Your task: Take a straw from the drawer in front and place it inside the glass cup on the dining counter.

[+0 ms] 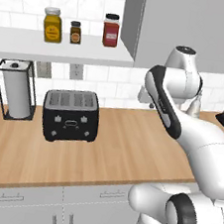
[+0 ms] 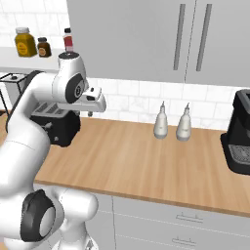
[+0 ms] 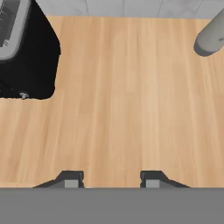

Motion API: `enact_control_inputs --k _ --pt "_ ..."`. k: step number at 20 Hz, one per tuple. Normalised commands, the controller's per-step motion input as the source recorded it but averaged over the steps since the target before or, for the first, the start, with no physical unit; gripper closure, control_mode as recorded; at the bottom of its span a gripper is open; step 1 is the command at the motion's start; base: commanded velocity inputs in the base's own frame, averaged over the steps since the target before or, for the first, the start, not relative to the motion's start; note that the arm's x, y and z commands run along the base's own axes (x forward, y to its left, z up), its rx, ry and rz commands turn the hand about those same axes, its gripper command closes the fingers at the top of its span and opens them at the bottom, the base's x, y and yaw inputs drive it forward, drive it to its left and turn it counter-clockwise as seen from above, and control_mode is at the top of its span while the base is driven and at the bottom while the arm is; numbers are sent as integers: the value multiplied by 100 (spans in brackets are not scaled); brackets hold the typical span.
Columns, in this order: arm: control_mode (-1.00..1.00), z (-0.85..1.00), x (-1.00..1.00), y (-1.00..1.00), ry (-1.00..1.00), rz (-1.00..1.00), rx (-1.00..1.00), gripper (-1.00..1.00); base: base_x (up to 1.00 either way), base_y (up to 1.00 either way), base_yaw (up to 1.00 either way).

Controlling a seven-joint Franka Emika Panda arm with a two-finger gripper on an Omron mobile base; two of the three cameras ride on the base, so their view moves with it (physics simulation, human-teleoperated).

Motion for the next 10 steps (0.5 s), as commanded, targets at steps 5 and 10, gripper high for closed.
enact_control_inputs --k 5,10 --pt "-100 -10 -45 0 0 0 0 -100 0 0 0" --pt "-100 -30 -71 0 0 0 0 -100 0 0 0"
